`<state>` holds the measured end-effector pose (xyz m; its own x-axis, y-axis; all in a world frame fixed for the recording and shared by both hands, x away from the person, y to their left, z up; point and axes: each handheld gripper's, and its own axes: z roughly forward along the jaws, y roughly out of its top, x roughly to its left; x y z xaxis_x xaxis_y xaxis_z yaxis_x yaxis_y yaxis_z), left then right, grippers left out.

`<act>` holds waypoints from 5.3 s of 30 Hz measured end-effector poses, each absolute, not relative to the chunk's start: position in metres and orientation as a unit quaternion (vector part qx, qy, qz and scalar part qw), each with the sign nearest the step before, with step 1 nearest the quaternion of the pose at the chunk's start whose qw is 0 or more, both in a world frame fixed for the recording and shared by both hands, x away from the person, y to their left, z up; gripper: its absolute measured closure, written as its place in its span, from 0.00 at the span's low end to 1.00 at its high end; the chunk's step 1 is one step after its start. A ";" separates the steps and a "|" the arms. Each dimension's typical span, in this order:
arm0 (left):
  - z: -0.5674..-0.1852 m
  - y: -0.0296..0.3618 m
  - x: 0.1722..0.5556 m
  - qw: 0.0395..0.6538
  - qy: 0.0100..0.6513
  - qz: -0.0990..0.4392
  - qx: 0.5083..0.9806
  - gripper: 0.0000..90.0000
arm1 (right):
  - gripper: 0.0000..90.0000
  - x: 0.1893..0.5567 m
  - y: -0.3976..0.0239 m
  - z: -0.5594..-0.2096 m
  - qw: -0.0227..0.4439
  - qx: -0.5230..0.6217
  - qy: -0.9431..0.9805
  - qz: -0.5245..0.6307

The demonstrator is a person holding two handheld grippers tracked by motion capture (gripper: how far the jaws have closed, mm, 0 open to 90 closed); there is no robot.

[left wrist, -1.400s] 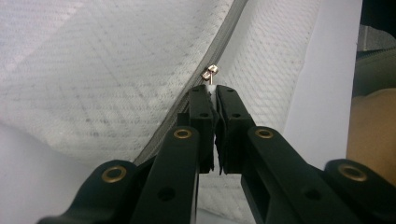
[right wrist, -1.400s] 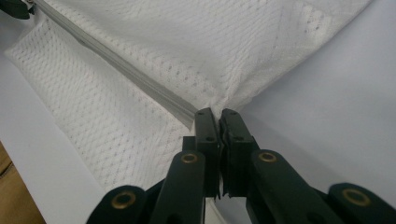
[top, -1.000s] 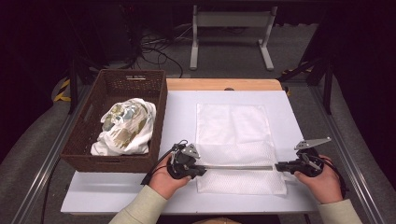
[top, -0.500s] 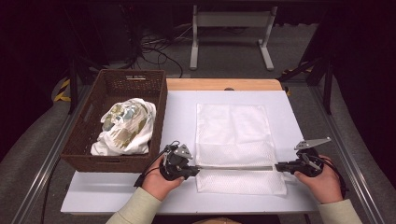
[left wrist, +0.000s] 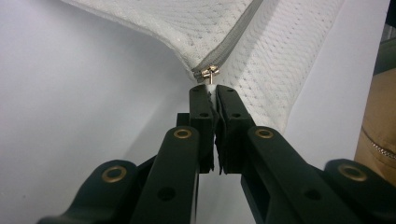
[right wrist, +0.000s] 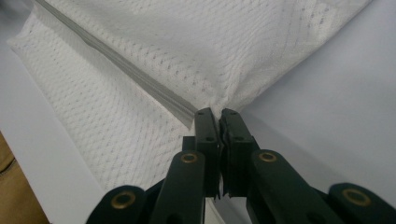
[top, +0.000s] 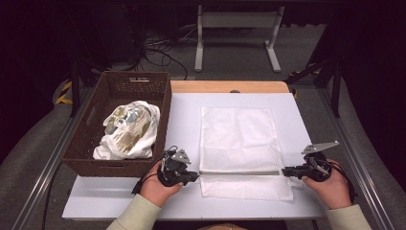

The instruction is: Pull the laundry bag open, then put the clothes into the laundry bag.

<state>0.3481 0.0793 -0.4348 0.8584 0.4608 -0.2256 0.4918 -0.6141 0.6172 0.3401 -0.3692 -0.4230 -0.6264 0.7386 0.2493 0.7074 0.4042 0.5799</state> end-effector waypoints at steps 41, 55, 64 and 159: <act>-0.447 0.054 0.323 0.343 0.145 -0.011 0.928 0.65 | 0.78 0.334 -0.366 -0.408 0.049 0.422 0.836 0.347; -0.444 0.050 0.313 0.313 0.102 -0.055 0.943 0.94 | 0.78 0.331 -0.361 -0.402 0.050 0.409 0.838 0.359; -0.430 0.062 0.318 0.384 0.128 -0.062 0.913 0.68 | 0.76 0.330 -0.351 -0.400 0.050 0.389 0.847 0.359; -0.387 0.099 0.328 0.438 0.281 0.073 0.851 0.52 | 0.99 0.362 -0.245 -0.415 0.092 0.204 0.925 0.308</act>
<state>0.3279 0.0988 -0.3871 0.8318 0.5417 -0.1214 0.4132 -0.4582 0.7870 0.3619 -0.2455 -0.4153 -0.9002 0.4333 -0.0441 0.3201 0.7269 0.6076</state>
